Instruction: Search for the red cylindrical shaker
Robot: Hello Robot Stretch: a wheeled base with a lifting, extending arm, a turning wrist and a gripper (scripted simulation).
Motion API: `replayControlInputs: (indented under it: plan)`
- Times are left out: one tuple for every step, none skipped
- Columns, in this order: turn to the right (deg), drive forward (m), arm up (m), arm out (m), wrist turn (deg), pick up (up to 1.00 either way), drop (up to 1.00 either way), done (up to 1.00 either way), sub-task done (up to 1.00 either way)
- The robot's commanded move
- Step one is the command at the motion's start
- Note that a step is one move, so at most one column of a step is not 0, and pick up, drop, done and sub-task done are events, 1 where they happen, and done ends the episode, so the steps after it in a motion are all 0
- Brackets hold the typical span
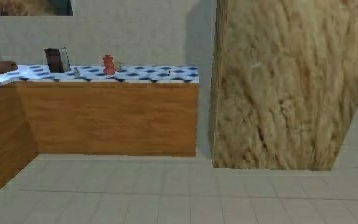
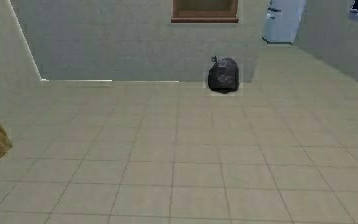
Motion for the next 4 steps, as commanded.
replayControlInputs:
  plan:
    - [0.0, 1.0, 0.0, 0.0, 0.0, 0.0, 0.0, 0.0, 0.0]
    - [6.0, 0.0, 0.0, 0.0, 0.0, 0.0, 0.0, 0.0, 0.0]
    - [3.0, 0.0, 0.0, 0.0, 0.0, 0.0, 0.0, 0.0, 0.0]
    - [0.0, 0.25, 0.0, 0.0, 0.0, 0.0, 0.0, 0.0, 0.0]
